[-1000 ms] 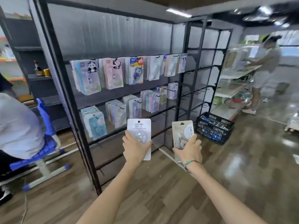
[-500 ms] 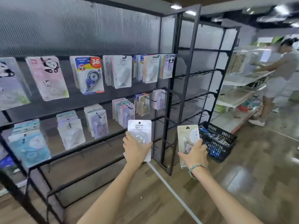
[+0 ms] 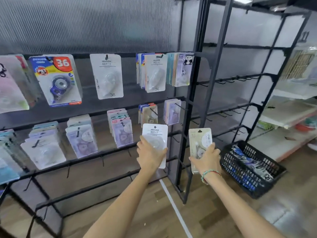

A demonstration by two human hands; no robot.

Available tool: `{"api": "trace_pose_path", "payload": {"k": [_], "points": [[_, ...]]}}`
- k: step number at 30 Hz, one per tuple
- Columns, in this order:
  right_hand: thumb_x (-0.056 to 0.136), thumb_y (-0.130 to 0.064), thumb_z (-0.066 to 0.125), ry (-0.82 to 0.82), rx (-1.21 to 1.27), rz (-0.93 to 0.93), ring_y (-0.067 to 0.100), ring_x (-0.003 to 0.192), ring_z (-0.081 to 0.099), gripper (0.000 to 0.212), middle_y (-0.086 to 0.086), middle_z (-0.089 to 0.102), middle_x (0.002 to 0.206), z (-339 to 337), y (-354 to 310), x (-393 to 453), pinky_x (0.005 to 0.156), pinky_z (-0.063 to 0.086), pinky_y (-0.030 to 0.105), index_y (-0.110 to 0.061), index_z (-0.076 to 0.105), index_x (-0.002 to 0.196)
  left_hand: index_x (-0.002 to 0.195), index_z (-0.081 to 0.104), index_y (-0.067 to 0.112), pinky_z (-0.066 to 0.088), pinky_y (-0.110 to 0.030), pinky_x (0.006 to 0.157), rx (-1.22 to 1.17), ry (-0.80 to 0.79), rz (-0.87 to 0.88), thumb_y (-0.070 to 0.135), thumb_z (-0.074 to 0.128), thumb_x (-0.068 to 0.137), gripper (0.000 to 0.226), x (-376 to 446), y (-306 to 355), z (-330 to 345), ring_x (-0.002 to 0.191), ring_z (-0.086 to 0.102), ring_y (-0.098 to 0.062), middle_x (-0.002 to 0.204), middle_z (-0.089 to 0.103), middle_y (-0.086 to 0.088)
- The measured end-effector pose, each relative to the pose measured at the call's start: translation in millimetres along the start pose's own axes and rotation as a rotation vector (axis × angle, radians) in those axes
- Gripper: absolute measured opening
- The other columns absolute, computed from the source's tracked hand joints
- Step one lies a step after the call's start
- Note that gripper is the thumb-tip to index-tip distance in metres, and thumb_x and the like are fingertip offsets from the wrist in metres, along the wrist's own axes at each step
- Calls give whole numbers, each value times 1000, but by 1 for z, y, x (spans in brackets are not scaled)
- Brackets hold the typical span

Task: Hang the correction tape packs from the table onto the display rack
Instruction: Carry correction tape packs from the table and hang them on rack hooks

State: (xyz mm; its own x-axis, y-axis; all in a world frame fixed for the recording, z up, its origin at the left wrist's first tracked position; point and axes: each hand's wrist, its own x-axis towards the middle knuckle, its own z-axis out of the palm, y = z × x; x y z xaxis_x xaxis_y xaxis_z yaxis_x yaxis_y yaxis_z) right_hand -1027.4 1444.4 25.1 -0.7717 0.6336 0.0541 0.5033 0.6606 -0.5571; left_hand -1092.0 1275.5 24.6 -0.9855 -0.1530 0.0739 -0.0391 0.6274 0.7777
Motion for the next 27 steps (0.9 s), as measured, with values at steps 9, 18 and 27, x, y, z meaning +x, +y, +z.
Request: {"api": "trace_pose_path", "payload": {"k": [9,18,27], "points": [[78,-41,74,-72,15,-83,33,127,32,107,17,27,139,19,-12,119,90,43,41,-4,3,149,143,17,11,46,-52,93,40,46,-115,48,80,70,104,75,30,76,123,41,-32,131,38,-11],[74,-40,77,-143,22,-168,33,125,35,108,16,31,135,33,-16,197,86,45,42,-5,7,148,143,16,9,47,-52,91,93,114,-225,49,80,68,106,112,42,112,122,41,-32,131,38,-11],[75,-42,77,-269,0,-302,31,123,36,109,15,30,135,51,-20,241,83,46,39,-7,6,149,150,-3,8,44,-54,94,81,200,-294,45,81,69,122,127,50,130,126,38,-36,135,33,-15]]}}
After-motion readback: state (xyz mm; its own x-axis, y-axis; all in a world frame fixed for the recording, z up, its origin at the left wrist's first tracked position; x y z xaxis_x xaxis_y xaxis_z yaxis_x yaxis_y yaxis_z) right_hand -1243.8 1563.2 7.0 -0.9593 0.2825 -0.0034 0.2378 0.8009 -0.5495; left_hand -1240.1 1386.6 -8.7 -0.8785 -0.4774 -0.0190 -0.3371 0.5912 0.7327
